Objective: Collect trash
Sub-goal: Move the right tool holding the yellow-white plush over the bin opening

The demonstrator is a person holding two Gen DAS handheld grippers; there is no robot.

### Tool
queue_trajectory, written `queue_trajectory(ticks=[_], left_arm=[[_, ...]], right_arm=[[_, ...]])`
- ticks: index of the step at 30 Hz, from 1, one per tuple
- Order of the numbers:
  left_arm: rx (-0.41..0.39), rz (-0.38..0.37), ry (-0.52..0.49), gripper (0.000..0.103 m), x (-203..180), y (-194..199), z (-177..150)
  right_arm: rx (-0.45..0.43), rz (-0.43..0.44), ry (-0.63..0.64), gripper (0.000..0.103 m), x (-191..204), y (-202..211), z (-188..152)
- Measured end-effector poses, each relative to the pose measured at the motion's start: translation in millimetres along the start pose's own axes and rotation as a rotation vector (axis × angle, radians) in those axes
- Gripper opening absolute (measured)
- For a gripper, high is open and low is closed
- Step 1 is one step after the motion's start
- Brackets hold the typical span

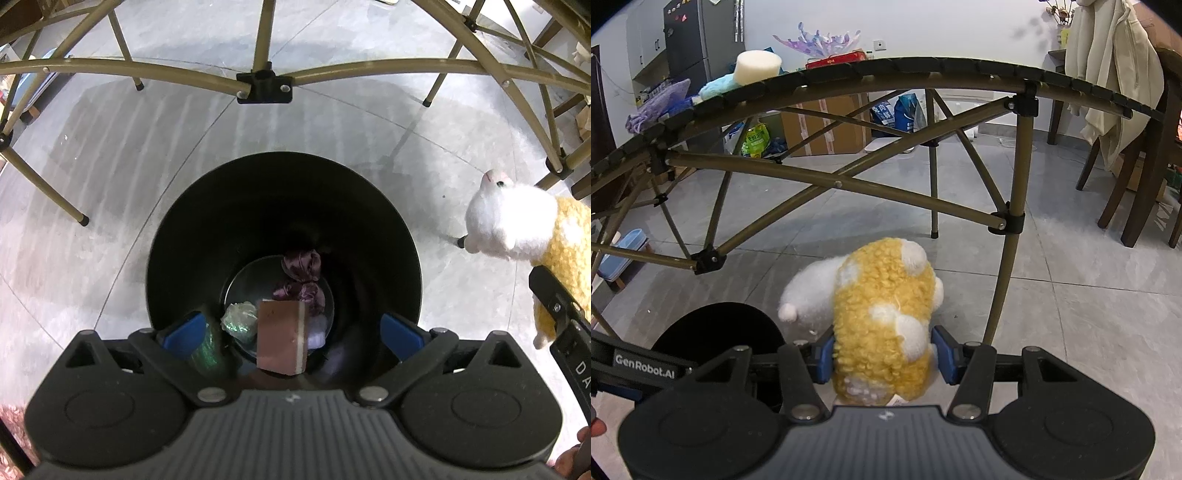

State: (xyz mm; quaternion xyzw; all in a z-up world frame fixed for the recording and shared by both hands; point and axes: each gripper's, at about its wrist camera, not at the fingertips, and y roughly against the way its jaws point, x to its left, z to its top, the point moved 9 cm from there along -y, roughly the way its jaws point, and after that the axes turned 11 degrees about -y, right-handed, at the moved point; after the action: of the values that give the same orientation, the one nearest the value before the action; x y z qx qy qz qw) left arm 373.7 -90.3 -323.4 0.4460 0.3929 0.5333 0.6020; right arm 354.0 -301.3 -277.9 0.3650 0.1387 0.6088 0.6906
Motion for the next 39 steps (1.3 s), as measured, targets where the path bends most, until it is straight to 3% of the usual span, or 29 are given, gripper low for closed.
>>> queue_trajectory(ticks=[20, 39], left_arm=[[-0.050, 0.022, 0.023, 0.103, 41, 24, -3], [-0.076, 0.054, 0.124, 0.103, 116, 43, -23]], right_arm=[[0.104, 0.009, 0.012, 0.052, 21, 23, -17], [0.199, 0.018, 0.064, 0.052, 54, 27, -38]])
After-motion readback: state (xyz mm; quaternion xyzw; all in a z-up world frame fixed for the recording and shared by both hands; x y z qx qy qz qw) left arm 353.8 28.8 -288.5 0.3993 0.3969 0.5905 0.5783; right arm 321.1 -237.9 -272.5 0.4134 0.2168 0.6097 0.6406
